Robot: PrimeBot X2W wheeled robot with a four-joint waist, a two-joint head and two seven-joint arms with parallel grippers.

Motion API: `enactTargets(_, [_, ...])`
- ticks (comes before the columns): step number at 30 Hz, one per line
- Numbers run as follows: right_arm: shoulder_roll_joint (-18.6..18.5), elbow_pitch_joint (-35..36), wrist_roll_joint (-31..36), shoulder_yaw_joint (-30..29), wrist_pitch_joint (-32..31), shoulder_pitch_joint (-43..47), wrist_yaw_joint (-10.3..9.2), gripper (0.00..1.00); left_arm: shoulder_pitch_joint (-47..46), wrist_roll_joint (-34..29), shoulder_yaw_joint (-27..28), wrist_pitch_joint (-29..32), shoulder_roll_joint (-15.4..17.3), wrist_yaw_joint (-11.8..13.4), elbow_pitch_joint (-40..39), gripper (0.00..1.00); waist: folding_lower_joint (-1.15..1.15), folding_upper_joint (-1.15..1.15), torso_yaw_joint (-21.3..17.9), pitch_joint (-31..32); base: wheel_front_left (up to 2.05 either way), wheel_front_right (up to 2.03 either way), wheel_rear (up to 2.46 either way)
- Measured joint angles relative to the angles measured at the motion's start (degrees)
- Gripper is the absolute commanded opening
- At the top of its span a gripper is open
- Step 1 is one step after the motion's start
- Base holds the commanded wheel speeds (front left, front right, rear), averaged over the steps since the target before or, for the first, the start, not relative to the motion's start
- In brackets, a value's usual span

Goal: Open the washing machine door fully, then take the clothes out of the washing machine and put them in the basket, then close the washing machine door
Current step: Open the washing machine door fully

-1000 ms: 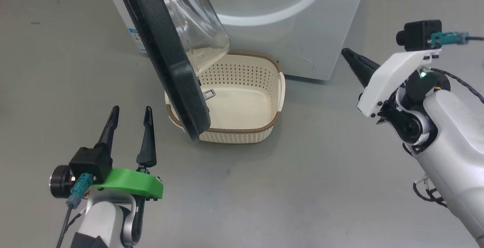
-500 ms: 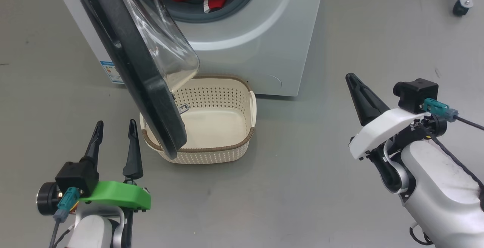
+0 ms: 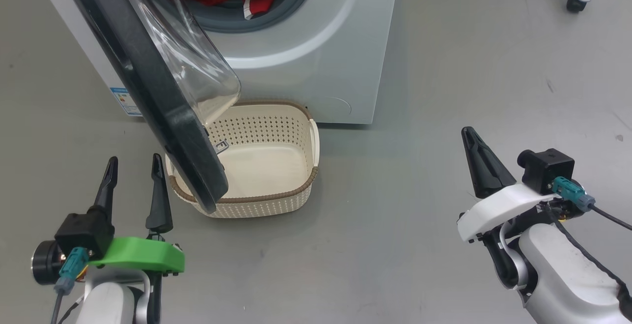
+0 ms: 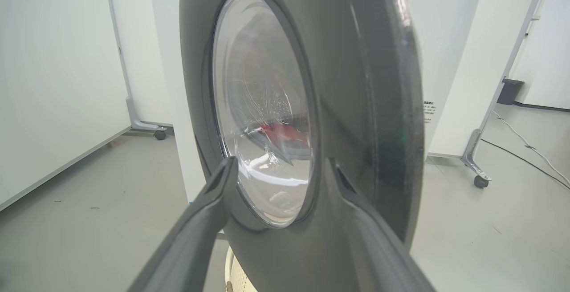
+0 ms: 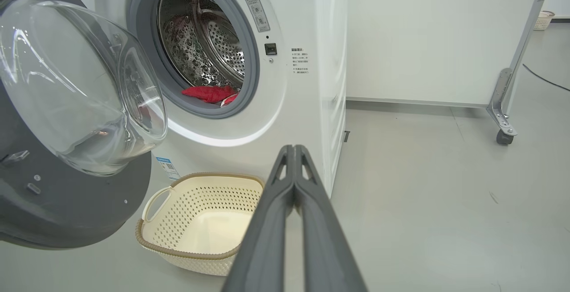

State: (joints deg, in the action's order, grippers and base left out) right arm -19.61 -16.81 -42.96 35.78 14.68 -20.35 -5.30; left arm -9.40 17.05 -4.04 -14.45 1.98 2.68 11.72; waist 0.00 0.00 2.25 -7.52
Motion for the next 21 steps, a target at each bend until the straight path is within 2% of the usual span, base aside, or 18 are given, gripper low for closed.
enactTargets(4, [0.7, 0.9, 1.0, -1.6, 0.0, 1.6, -0.51, 0.0, 0.4, -0.2, 0.3, 0.0, 0.0, -0.2, 0.0, 1.0, 0.0, 0.0, -0.5, 0.0, 0.0, 0.0, 0.0])
enactTargets(5, [0.7, 1.0, 1.6, -1.9, 0.0, 2.0, -0.92, 0.33, 0.4, -0.2, 0.3, 0.0, 0.0, -0.3, -0.1, 1.0, 0.0, 0.0, -0.5, -0.1, 0.0, 0.0, 0.0])
enactTargets(6, [0.8, 1.3, 2.4, -2.7, 0.0, 2.5, -1.0, 0.85, 0.4, -0.3, 0.3, 0.0, 0.0, -0.5, 0.0, 1.0, 0.0, 0.0, -0.6, -0.1, 0.0, 0.0, 0.0])
enactTargets(7, [1.2, 2.1, 2.9, -4.2, 0.0, 2.8, -1.01, 1.0, 0.4, -0.4, 0.3, 0.0, 0.0, -0.5, 0.0, 1.0, 0.0, 0.0, -0.6, -0.1, 0.0, 0.0, 0.0])
enactTargets(13, [2.4, 5.7, 5.4, -9.1, 0.0, 3.8, -1.42, 1.0, 0.5, -0.4, 0.7, 0.0, 0.0, -0.8, 0.0, 1.0, 0.0, 0.0, -0.9, -0.1, 0.0, 0.0, 0.0])
enactTargets(21, [4.1, 7.5, 8.1, -11.8, 0.0, 7.4, -1.45, 1.0, 0.7, -0.6, 1.1, 0.0, 0.0, -1.1, 0.0, 1.0, 0.0, 0.0, -1.0, 0.1, 0.0, 0.0, 0.0])
